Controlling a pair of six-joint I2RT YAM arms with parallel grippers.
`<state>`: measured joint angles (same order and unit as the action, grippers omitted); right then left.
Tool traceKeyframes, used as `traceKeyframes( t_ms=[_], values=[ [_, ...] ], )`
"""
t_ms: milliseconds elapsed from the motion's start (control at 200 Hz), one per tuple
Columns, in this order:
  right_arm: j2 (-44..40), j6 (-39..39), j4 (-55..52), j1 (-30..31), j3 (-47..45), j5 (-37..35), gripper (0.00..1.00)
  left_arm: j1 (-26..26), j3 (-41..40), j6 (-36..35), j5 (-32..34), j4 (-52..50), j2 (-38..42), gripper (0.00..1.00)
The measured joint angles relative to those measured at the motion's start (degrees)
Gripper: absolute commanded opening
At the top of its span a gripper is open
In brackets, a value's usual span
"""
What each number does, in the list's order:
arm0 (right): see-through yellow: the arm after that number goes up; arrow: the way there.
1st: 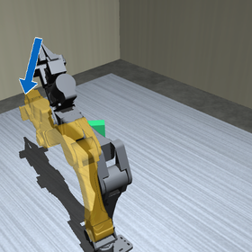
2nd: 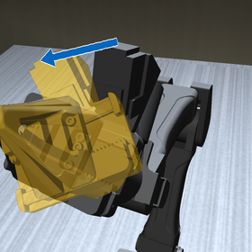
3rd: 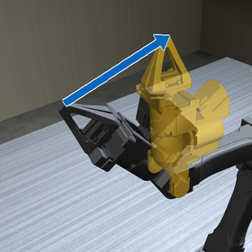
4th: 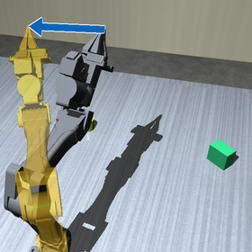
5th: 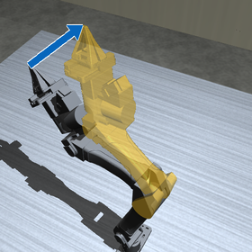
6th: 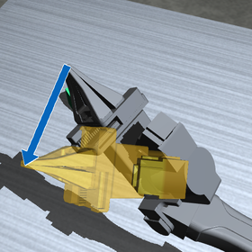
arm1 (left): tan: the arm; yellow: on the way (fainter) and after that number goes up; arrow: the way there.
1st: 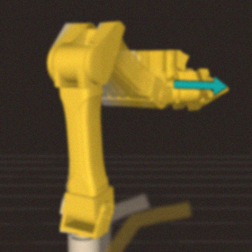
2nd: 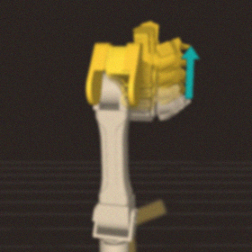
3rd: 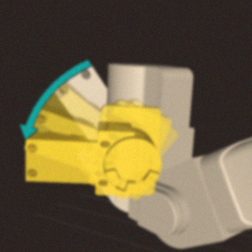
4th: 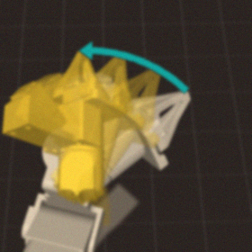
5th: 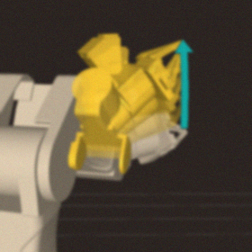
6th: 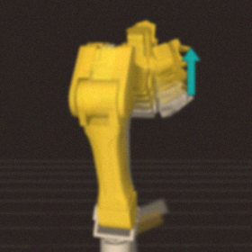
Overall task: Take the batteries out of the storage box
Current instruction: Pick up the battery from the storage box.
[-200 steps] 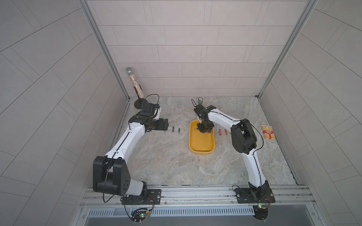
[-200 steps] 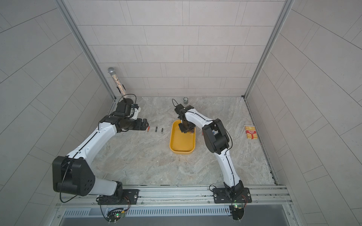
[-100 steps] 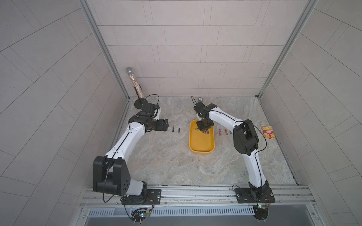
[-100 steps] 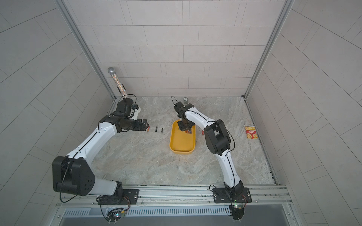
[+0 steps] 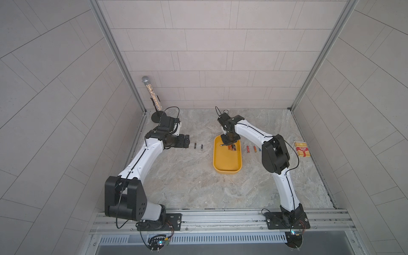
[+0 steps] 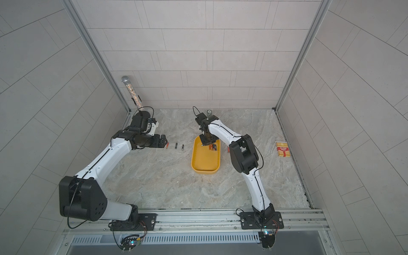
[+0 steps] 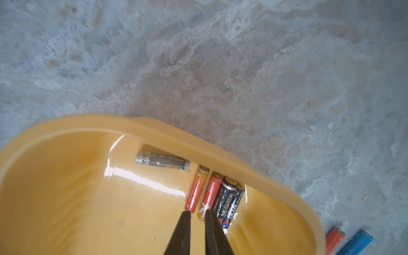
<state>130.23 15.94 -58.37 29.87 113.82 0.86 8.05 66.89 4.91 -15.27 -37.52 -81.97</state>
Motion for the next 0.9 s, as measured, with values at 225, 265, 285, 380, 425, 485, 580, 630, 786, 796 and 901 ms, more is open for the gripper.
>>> traceKeyframes(
  t_ms=[225, 265, 285, 380, 425, 485, 580, 630, 786, 796, 901],
  values=[
    [2.5, 0.3, -0.2, -0.3, 0.1, -0.1, 0.14, 0.0, 0.0, 0.0, 0.1, -0.2, 0.0, 0.96],
    [2.7, 0.4, -0.2, -0.3, 0.1, -0.1, 0.14, 0.0, 0.0, 0.0, 0.1, -0.3, 0.0, 0.96],
    [2.7, 0.4, -0.2, -0.3, 0.1, -0.1, 0.14, 0.0, 0.0, 0.0, 0.1, -0.3, 0.0, 0.96],
    [3.1, 0.5, -0.2, -0.3, 0.1, 0.0, 0.14, 0.0, 0.0, 0.0, 0.1, -0.3, 0.0, 0.96],
    [3.3, 0.6, -0.2, -0.3, 0.1, -0.1, 0.15, 0.0, 0.0, 0.0, 0.1, -0.4, 0.0, 0.96],
    [3.3, 0.6, -0.2, -0.3, 0.2, 0.0, 0.16, 0.0, 0.0, 0.0, 0.1, -0.5, 0.0, 0.96],
    [3.8, 0.6, -0.2, -0.3, 0.4, 0.0, 0.16, 0.0, 0.0, 0.0, 0.1, -0.6, 0.0, 0.96],
    [4.0, 0.6, -0.2, -0.4, 0.8, 0.1, 0.17, 0.0, 0.0, 0.0, 0.1, -0.6, 0.0, 0.96],
    [5.0, 0.7, 0.2, -0.4, 1.0, 0.6, 0.18, 0.0, 0.0, 0.0, 0.2, -0.7, 0.0, 0.96],
    [5.0, 0.7, 0.2, -0.4, 1.1, 0.6, 0.18, 0.0, 0.0, 0.0, 0.2, -0.7, 0.0, 0.96],
    [5.1, 0.8, 0.3, -0.4, 1.5, 1.4, 0.18, 0.0, 0.1, 0.0, 0.3, -0.9, 0.0, 0.96]
  ],
)
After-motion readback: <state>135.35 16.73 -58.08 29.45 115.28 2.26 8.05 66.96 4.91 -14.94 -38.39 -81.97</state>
